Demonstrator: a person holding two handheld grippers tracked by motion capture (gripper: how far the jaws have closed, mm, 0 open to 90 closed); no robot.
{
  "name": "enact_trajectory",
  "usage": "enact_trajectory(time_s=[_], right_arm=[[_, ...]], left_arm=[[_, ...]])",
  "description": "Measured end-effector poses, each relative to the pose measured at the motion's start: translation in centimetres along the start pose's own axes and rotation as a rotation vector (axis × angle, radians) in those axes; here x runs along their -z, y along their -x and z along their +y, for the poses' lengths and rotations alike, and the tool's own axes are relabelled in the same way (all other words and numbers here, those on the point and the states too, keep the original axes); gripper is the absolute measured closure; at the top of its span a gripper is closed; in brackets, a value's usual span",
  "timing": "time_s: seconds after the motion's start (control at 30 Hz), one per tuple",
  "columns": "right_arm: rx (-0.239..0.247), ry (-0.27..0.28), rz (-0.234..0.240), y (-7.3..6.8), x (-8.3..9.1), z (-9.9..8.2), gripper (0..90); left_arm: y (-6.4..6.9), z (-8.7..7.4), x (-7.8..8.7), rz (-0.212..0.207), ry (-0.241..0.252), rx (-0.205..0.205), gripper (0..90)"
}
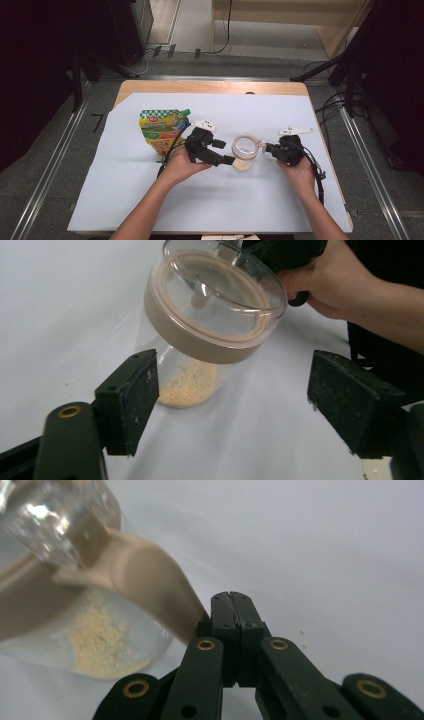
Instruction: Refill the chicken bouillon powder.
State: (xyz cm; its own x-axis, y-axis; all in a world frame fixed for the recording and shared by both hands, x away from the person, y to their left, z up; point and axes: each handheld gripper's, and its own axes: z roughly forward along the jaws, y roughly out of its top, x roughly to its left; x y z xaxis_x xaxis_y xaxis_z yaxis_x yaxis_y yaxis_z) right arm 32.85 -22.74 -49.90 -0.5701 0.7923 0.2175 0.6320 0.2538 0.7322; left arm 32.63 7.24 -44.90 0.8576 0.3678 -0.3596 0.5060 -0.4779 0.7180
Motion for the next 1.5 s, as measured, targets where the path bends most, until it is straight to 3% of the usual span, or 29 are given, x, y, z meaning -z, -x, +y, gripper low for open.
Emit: enact_trajectory(time_s=[0.1, 0.23, 0.33, 0.5, 0.8, 1.3, 1.43, 1.5], right_arm=[[0.002, 0.009, 0.003, 0.0, 0.1, 0.3, 90.0], [-0.002, -0.001, -0.002, -0.1, 0.1, 0.3, 90.0], [-0.01, -0.005, -0.001, -0.1, 0.3, 0.2, 90.0], [-0.018, 0.001, -0.003, -0.4, 0.7, 0.1, 90.0], [-0.04, 0.012, -0.009, -0.5, 0.8, -0.2, 90.0], [-0.037, 0.011, -0.009, -0.5, 1.0, -0.2, 89.7], [-0.037, 0.014, -0.01, -0.6, 1.0, -0.2, 89.7], [-0.037, 0.014, -0.012, -0.6, 1.0, -0.2, 89.7]], left_arm=[[0.0, 0.5, -0.6, 0.043, -0.024, -0.037, 20.4], [-0.1, 1.3, -1.6, 0.025, -0.022, -0.063, 19.9], [0.0, 1.7, -2.3, 0.044, -0.032, -0.102, 18.6], [-0.3, 1.8, -3.0, 0.045, -0.029, -0.121, 16.1], [0.0, 1.5, -4.4, 0.1, -0.055, -0.191, 12.6], [0.1, 1.7, -4.3, 0.101, -0.041, -0.198, 12.0], [0.3, 2.1, -3.8, 0.094, 0.015, -0.202, 12.1], [0.3, 2.3, -3.8, 0.091, 0.005, -0.197, 12.1]])
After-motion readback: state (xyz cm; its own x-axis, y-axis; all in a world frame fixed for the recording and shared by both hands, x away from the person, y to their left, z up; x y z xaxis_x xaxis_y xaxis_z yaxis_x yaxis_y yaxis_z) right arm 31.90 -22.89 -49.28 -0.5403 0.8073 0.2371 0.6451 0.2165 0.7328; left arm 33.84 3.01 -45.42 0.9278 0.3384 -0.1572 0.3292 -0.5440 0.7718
